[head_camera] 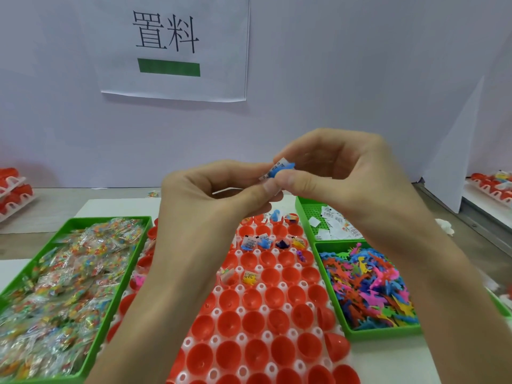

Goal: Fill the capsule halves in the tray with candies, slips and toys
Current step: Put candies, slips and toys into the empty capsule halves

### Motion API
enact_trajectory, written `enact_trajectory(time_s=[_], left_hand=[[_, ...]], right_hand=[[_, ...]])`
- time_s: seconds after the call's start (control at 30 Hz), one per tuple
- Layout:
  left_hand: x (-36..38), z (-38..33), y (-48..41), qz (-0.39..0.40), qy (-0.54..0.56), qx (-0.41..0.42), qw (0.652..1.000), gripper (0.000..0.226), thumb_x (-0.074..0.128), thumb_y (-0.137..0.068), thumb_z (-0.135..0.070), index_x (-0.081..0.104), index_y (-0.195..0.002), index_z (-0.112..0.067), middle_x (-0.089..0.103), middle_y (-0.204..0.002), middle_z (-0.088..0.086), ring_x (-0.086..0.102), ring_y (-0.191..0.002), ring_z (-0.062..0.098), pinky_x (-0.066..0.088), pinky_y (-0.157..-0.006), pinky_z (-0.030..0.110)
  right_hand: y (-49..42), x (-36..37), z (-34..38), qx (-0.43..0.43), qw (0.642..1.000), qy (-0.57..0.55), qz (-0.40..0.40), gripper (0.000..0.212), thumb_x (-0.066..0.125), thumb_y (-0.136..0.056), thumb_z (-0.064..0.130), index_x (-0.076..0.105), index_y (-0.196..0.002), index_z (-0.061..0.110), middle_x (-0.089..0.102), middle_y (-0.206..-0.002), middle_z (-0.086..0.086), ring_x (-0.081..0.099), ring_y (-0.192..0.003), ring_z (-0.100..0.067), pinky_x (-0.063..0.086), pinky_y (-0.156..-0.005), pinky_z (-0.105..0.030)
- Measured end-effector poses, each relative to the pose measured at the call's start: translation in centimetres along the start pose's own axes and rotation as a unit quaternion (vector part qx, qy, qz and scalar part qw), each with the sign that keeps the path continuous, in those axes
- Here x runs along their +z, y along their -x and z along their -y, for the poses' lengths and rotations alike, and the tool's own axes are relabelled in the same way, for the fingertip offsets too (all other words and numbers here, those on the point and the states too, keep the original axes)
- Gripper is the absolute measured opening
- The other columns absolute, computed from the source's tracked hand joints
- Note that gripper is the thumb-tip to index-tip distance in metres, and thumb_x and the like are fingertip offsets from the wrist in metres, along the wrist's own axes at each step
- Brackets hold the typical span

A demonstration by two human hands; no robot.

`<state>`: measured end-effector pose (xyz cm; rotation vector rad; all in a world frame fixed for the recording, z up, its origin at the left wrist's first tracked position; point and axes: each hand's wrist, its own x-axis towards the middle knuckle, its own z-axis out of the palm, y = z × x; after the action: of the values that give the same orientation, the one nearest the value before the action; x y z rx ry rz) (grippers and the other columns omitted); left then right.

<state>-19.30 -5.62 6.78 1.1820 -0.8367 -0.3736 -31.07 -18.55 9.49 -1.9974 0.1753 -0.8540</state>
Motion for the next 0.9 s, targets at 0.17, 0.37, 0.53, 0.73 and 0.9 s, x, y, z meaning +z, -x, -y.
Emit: enact_trajectory(time_s=[0.17, 0.37, 0.53, 0.73, 0.9], left_hand=[[-0.6, 0.2, -0.2, 0.021, -0.091, -0.013, 0.996, 0.014, 0.085, -0.072, -0.02, 0.081, -0.085, -0.018, 0.078, -0.074, 0.0, 0.076, -0.071, 0.015, 0.06, -0.065, 0.023], [-2.5, -0.3, -0.7, 0.106, -0.305, -0.068, 0.944, 0.018, 0.079, -0.075, -0.04, 0.074, -0.092, -0.036, 0.075, -0.085, -0.02, 0.072, -0.073, -0.001, 0.054, -0.067, 0.023], [-3.8, -2.1, -0.9, 0.067, -0.255, -0.02, 0.964, 0.024, 0.079, -0.075, -0.054, 0.073, -0.096, -0.043, 0.075, -0.091, -0.02, 0.074, -0.078, 0.003, 0.056, -0.072, 0.029], [-3.9, -2.4, -0.9, 0.052, -0.236, 0.002, 0.97, 0.029, 0.07, -0.074, -0.05, 0.07, -0.102, -0.043, 0.076, -0.091, -0.016, 0.075, -0.079, 0.009, 0.058, -0.08, 0.042], [-3.7, -2.3, -0.9, 0.051, -0.228, 0.007, 0.972, 0.032, 0.07, -0.074, -0.049, 0.068, -0.106, -0.043, 0.076, -0.092, -0.017, 0.075, -0.079, 0.008, 0.059, -0.077, 0.04]], right_hand=[[0.0, 0.0, -0.7, -0.007, 0.999, 0.046, 0.009, 0.009, 0.082, -0.08, 0.011, 0.075, -0.083, 0.015, 0.077, -0.081, 0.002, 0.075, -0.079, -0.013, 0.06, -0.074, -0.027], [-0.4, -0.5, -3.8, 0.098, 0.979, 0.106, 0.143, 0.011, 0.081, -0.078, 0.002, 0.078, -0.08, 0.012, 0.077, -0.075, 0.0, 0.076, -0.074, -0.014, 0.059, -0.073, -0.024], [-0.3, 1.4, -6.2, 0.123, 0.935, 0.222, 0.246, 0.014, 0.083, -0.077, 0.008, 0.078, -0.074, 0.021, 0.074, -0.068, 0.011, 0.071, -0.064, -0.001, 0.054, -0.063, -0.015], [-0.1, 2.9, -7.9, 0.131, 0.904, 0.3, 0.274, 0.012, 0.083, -0.075, 0.012, 0.077, -0.073, 0.022, 0.074, -0.068, 0.011, 0.069, -0.064, 0.001, 0.057, -0.068, -0.025], [0.2, 3.9, -8.5, 0.144, 0.89, 0.323, 0.287, 0.009, 0.083, -0.074, 0.014, 0.078, -0.077, 0.021, 0.074, -0.069, 0.012, 0.068, -0.065, 0.003, 0.06, -0.072, -0.033]])
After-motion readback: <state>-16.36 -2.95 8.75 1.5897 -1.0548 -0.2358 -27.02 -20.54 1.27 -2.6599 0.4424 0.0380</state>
